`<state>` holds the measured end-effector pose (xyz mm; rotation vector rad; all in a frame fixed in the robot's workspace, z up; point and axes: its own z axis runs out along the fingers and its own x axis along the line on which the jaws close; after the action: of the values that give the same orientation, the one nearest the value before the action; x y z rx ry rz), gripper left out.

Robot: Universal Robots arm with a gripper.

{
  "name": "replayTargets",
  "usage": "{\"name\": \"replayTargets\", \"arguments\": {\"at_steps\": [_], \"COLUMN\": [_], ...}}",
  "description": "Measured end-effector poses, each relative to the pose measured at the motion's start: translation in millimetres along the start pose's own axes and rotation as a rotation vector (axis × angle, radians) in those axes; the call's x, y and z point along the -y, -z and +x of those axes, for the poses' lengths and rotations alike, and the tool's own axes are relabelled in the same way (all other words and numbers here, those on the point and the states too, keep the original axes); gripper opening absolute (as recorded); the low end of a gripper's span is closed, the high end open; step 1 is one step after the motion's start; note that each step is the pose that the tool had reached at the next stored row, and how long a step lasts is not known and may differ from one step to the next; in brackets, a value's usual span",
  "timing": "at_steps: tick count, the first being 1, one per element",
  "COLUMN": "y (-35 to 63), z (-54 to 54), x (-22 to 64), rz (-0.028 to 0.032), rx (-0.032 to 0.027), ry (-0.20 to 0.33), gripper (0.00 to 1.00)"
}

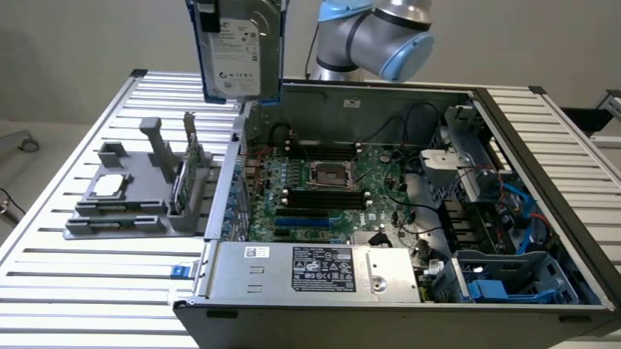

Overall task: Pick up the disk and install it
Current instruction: 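Pick up the disk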

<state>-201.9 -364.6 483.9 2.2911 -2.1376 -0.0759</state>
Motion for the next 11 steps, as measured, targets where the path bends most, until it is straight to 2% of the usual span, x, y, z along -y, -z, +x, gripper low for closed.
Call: {"name": "replayTargets", "arguments": {"at_steps": [11], "y": [0.8], "z": [27.4], "x": [37.1], "rz": [0.0000], "rx": [0.0000], "ry": [0.000], "gripper": [0.33]}}
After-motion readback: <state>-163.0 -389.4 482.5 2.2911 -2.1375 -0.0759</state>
